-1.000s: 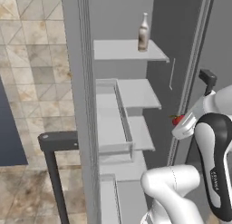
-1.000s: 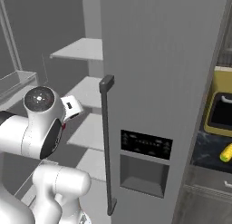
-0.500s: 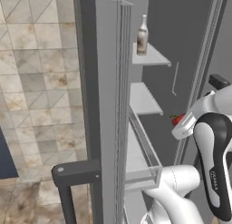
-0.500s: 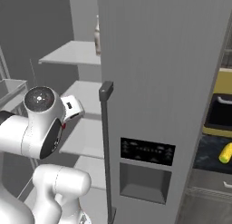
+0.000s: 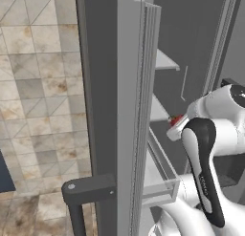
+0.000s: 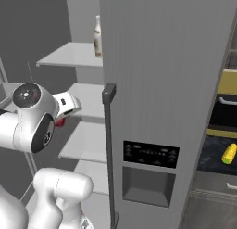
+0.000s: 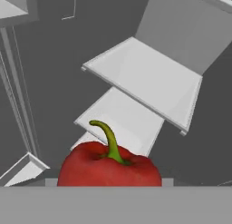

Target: Place the liquor on the top shelf of the fridge to keep it out of children's reach, and place the corn and bell pepper on lower shelves for easy access.

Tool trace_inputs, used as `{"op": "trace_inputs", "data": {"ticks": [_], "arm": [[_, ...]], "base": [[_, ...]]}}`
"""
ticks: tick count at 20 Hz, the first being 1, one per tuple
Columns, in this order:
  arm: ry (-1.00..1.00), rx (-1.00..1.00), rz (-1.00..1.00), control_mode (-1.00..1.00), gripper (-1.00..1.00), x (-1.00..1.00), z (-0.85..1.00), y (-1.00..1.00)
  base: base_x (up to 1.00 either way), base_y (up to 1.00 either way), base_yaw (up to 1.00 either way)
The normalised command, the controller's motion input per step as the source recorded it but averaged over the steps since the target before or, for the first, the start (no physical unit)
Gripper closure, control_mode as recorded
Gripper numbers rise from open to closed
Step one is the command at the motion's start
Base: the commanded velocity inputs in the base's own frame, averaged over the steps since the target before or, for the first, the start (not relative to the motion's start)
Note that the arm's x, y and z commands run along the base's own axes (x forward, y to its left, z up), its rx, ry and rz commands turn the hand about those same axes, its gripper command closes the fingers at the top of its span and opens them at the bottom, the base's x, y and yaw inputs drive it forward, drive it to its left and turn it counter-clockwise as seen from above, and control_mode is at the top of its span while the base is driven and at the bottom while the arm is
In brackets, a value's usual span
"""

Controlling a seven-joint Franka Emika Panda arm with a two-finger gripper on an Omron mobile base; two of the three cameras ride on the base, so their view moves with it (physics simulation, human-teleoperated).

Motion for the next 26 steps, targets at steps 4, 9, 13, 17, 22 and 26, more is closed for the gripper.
{"op": "trace_inputs", "data": {"ticks": [4,9,13,17,22,26], "arm": [[-0.04,-0.01,-0.10,-1.00,1.00,0.68,0.00,0.12],[-0.02,0.00,-0.03,-1.00,1.00,0.73,-0.04,0.00],[0.00,0.00,0.00,-1.00,1.00,0.71,-0.19,0.00],[0.00,0.00,0.00,-1.00,1.00,0.58,-0.38,0.00],[0.00,0.00,0.00,-1.00,1.00,0.50,-0.45,-0.06],[0.00,0.00,0.00,-1.00,1.00,0.45,-0.37,-0.14]], "base": [[0.00,0.00,0.00],[0.00,0.00,0.00],[0.00,0.00,0.00],[0.00,0.00,0.00],[0.00,0.00,0.00],[0.00,0.00,0.00]]}}
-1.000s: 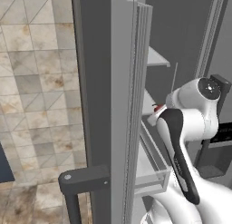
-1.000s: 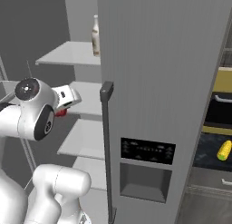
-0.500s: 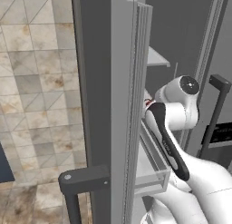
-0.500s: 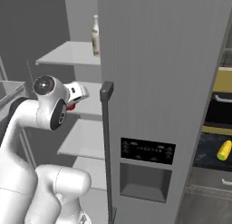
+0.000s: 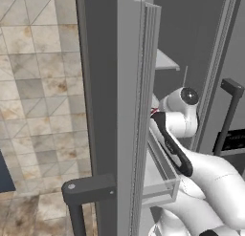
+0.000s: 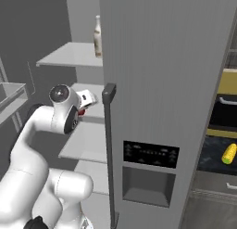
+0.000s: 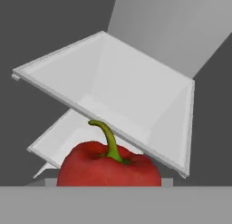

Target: Place the liquor on the top shelf of the fridge to keep it out of children's reach, and place the corn and bell pepper on lower shelves for easy access.

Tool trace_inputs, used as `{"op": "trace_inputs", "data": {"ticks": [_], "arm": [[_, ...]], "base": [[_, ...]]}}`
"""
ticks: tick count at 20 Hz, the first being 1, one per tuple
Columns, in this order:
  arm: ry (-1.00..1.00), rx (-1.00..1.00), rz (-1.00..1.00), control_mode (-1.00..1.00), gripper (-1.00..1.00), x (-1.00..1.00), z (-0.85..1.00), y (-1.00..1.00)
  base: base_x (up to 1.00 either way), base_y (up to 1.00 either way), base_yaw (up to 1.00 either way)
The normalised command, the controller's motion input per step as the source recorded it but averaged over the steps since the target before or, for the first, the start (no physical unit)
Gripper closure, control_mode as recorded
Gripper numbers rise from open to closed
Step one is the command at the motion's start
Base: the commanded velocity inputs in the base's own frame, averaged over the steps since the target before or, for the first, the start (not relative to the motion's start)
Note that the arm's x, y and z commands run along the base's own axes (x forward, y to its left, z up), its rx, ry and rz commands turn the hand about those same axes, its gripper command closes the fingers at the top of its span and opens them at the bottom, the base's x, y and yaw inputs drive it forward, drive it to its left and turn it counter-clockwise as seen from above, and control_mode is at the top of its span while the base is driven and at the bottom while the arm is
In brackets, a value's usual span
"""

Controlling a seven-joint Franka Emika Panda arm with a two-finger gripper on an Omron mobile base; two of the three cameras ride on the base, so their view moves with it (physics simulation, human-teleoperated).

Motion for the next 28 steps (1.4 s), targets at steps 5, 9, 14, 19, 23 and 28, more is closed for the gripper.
{"op": "trace_inputs", "data": {"ticks": [5,9,14,19,23,28], "arm": [[0.00,0.00,0.00,-1.00,1.00,0.56,-0.25,-0.03],[0.00,0.00,0.00,-1.00,1.00,0.66,-0.23,0.00],[0.00,0.00,0.00,-1.00,1.00,0.70,-0.20,0.00],[0.00,0.00,0.00,-1.00,1.00,0.77,-0.17,0.00],[0.00,0.00,0.00,-1.00,1.00,0.78,-0.11,0.00],[0.00,0.00,0.00,-1.00,1.00,0.77,-0.06,0.00]], "base": [[0.00,0.00,0.00],[0.00,0.00,0.00],[0.00,0.00,0.00],[0.00,0.00,0.00],[0.00,0.00,0.00],[0.00,0.00,0.00]]}}
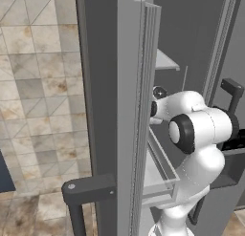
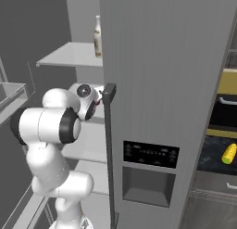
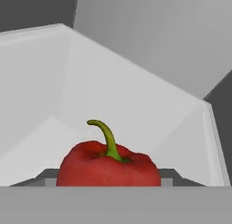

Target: Place the liquor on the top shelf of the fridge to keep it out of children's reach, and place the corn and bell pepper on lower shelves for easy access.

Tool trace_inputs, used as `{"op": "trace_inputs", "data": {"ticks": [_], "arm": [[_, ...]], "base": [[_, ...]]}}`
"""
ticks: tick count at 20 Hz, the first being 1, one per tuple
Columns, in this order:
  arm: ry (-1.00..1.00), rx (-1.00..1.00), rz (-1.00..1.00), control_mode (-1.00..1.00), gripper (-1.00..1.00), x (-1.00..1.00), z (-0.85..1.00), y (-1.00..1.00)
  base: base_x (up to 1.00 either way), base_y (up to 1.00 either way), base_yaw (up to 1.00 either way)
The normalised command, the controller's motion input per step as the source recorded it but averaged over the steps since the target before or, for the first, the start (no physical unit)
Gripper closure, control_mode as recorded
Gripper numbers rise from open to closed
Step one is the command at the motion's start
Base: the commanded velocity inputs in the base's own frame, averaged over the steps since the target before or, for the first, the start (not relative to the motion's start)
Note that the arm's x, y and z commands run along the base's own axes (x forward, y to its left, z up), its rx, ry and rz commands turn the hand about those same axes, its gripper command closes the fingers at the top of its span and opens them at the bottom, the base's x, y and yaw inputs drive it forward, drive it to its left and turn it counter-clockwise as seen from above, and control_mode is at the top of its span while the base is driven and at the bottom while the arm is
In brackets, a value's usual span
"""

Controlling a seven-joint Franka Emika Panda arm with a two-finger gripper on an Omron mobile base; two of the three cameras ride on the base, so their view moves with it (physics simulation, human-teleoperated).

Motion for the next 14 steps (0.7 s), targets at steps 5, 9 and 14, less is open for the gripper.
{"op": "trace_inputs", "data": {"ticks": [5,9,14], "arm": [[0.00,0.00,0.00,-1.00,1.00,0.74,-0.05,0.00],[0.00,0.00,0.00,-1.00,-1.00,0.44,-0.08,0.00],[0.00,0.00,0.00,-1.00,-1.00,-0.07,0.01,-0.03]], "base": [[0.00,0.00,0.00],[0.00,0.00,0.00],[0.00,0.00,0.00]]}}
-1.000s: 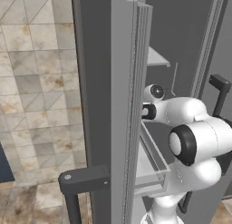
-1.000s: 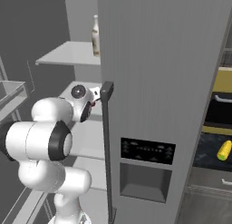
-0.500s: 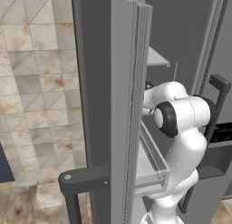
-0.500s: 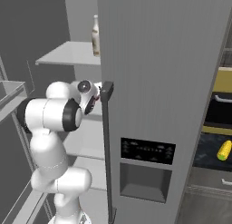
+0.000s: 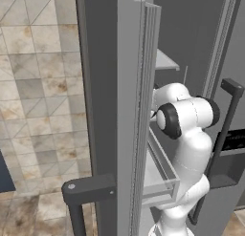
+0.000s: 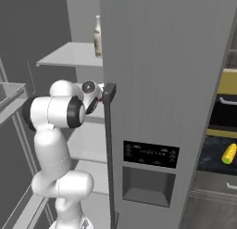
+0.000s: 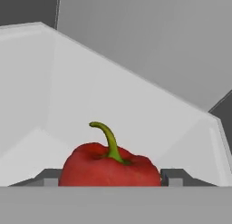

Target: Place the liquor on the top shelf of the fridge to keep it out of children's reach, and place the corn and bell pepper on lower shelves for easy access.

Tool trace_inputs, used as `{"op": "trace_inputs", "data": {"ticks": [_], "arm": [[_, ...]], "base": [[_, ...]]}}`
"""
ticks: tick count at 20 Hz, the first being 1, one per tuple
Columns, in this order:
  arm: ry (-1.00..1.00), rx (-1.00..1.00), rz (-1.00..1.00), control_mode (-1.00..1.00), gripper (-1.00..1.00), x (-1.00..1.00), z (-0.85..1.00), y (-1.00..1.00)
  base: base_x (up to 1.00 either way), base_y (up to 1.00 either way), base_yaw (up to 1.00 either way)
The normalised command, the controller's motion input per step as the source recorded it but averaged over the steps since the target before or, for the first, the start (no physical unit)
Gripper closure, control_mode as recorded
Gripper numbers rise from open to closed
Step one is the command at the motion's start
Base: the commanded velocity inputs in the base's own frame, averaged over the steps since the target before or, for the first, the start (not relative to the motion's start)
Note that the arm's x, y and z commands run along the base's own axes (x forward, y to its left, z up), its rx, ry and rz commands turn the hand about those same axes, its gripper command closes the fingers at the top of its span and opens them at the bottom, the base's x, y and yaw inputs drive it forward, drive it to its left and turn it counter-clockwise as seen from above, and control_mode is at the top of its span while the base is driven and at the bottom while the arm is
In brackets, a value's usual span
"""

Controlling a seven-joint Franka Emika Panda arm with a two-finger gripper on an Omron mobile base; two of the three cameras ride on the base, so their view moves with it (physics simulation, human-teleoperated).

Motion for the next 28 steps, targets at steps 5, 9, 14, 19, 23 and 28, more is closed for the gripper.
{"op": "trace_inputs", "data": {"ticks": [5,9,14,19,23,28], "arm": [[0.00,0.00,0.00,-1.00,-1.00,-0.30,0.38,-0.01],[0.00,-0.02,0.00,-1.00,-1.00,-0.52,0.72,0.00],[0.06,-0.05,-0.01,-1.00,-1.00,-0.94,0.35,0.00],[0.17,-0.06,-0.01,-1.00,-1.00,-0.97,0.64,0.00],[0.21,-0.08,0.00,-1.00,-1.00,-0.83,0.99,0.00],[0.26,-0.09,0.00,-1.00,-1.00,-0.96,0.74,0.00]], "base": [[0.00,0.00,0.00],[0.00,0.00,0.00],[0.00,0.00,0.00],[0.00,0.00,0.00],[0.00,0.00,0.00],[0.00,0.00,0.00]]}}
